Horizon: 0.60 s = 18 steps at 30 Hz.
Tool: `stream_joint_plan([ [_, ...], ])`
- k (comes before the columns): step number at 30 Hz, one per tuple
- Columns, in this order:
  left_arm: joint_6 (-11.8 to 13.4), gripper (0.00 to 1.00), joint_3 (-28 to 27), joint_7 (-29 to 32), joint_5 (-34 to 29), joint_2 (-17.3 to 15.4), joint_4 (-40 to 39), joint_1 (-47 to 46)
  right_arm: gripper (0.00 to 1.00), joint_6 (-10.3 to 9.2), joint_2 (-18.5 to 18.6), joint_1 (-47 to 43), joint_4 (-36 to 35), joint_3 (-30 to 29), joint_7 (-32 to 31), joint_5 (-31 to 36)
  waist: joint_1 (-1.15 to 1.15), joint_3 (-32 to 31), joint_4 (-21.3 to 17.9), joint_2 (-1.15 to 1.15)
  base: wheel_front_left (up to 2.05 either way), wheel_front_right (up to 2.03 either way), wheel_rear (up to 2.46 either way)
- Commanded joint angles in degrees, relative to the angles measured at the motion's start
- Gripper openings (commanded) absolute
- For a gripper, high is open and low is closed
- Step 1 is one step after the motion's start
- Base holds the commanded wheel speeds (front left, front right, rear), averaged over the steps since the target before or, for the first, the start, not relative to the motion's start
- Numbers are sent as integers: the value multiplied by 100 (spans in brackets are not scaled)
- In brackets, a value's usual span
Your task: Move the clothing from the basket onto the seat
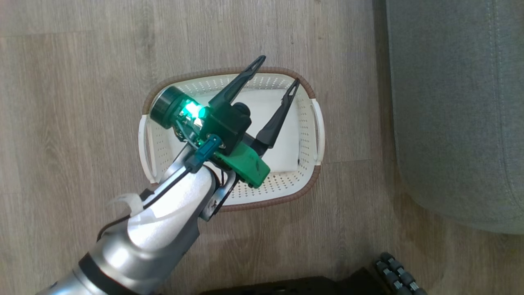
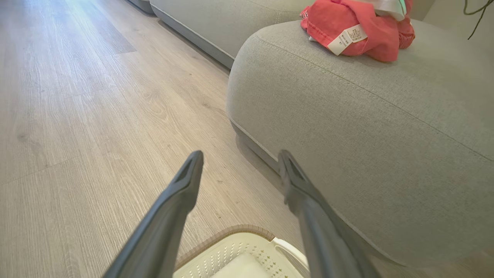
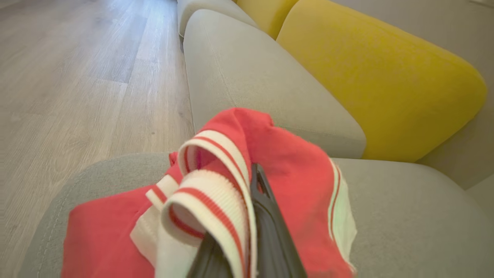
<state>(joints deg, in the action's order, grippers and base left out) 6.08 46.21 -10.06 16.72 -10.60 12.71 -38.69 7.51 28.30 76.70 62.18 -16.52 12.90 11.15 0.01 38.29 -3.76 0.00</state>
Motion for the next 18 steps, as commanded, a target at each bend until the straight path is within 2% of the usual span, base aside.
stream_joint_plan([
  [1, 22, 100, -130, 52, -66, -82, -248, -123, 0, -2, 0, -86, -74, -61, 86, 34, -1, 15, -14, 0, 0, 0, 0],
  [3, 38, 100, -133, 86, -63, -106, -275, -131, 0, -2, -81, -117, 57, -112, 111, 61, -1, 31, -37, 0, 0, 0, 0],
  [4, 48, 100, -141, 95, -59, -121, -290, -134, 4, -2, -112, -123, 98, -124, 127, 73, -1, 33, -54, 0, 0, 0, 0],
  [5, 59, 100, -150, 98, -55, -141, -298, -131, 29, -2, -157, -137, 140, -124, 142, 73, -1, 22, -77, 0, 0, 0, 0],
  [6, 69, 100, -156, 102, -51, -156, -303, -124, 49, -2, -217, -144, 199, -117, 154, 32, -1, 3, -95, 0, 0, 0, 0],
  [7, 78, 100, -158, 106, -46, -167, -309, -118, 100, -2, -272, -145, 254, -110, 166, -44, -1, -18, -111, 0, 0, 0, 0],
  [13, 122, 100, -176, 79, 16, -186, -325, -66, 100, -2, -426, -382, 385, 354, 204, -442, -1, -224, -265, 0, 0, 0, 0],
  [18, 160, 100, -221, 16, 121, -186, -277, 21, 100, -2, -596, -957, -149, 968, 207, -1085, -1, -504, -418, 0, 0, 0, 0],
])
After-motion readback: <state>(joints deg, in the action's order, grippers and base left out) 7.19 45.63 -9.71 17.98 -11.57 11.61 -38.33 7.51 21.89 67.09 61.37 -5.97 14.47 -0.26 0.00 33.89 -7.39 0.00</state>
